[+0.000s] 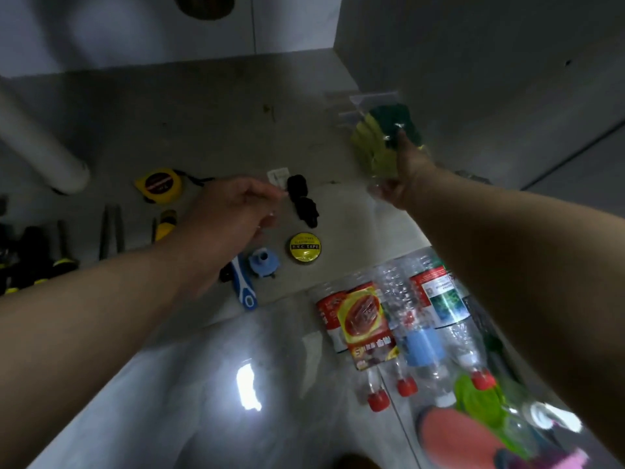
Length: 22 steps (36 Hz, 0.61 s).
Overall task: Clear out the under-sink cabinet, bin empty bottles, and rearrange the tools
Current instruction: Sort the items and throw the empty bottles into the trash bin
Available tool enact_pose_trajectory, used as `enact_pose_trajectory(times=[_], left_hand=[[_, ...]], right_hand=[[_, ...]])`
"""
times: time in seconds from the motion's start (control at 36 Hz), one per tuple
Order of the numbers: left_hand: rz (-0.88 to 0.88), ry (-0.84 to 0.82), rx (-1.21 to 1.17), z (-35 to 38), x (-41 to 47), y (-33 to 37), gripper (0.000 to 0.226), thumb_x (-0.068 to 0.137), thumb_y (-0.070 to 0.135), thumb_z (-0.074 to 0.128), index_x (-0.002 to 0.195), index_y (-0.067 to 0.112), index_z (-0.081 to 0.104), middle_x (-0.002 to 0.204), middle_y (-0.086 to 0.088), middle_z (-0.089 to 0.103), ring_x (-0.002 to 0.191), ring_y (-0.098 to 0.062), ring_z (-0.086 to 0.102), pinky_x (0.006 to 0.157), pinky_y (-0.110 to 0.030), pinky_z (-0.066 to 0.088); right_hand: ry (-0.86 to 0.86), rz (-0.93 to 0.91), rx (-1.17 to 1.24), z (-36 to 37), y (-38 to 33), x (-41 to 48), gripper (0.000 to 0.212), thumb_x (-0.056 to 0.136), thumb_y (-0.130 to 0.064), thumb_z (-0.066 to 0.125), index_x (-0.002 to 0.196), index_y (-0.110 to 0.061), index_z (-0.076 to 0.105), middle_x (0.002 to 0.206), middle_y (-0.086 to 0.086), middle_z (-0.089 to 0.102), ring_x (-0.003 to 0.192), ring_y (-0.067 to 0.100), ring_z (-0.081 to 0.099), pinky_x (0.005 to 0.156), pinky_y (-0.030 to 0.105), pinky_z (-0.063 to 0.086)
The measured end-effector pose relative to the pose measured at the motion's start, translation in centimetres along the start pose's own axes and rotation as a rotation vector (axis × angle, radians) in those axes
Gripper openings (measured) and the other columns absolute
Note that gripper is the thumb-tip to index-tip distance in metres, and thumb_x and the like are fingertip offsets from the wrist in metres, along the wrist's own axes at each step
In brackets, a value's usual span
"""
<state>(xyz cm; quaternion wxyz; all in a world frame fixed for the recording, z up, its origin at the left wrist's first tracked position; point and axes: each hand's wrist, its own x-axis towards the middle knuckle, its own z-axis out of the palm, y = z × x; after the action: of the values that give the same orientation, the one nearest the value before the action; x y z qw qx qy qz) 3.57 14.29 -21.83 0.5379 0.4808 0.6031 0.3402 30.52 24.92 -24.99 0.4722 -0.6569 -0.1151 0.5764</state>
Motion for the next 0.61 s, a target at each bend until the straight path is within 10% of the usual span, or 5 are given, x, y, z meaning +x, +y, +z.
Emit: enact_pose_trajectory(times=[0.17,0.39,0.61], left_hand=[[-0.024,-0.016,0.002,1.4,-0.3,0.3,0.020,0.099,0.014,0.061,0.092,0.029,0.073,0.089,0.007,0.075,0.086,-0.005,0.071,0.073,-0.021,0.054],[-0.132,-0.138,-0.035,5.4,-1.4,1.8,0.009,0.095,0.012,0.067,0.100,0.019,0.068,0.096,-0.005,0.070,0.090,-0.018,0.068,0.085,-0.037,0.058],[-0.225,-0.364,-0.284,9.4,-3.5,3.6,0.057,0.073,0.047,0.088,0.110,0.047,0.045,0.113,0.011,0.068,0.111,-0.019,0.067,0.090,-0.038,0.060]], right_hand=[[0.109,-0.014,0.078,-0.2,0.9,-0.9,0.030,0.101,-0.012,0.054,0.130,-0.008,0.056,0.120,0.018,0.067,0.079,0.025,0.065,0.045,0.028,0.054],[0.043,0.005,0.223,-2.2,2.9,-6.6,0.012,0.096,-0.001,0.057,0.108,-0.003,0.063,0.064,0.004,0.050,0.041,0.008,0.055,0.062,0.035,0.062],[-0.077,0.029,0.149,-4.7,4.7,-12.9,0.012,0.096,-0.002,0.053,0.087,-0.008,0.059,0.052,-0.004,0.041,0.039,0.003,0.042,0.073,0.036,0.062]])
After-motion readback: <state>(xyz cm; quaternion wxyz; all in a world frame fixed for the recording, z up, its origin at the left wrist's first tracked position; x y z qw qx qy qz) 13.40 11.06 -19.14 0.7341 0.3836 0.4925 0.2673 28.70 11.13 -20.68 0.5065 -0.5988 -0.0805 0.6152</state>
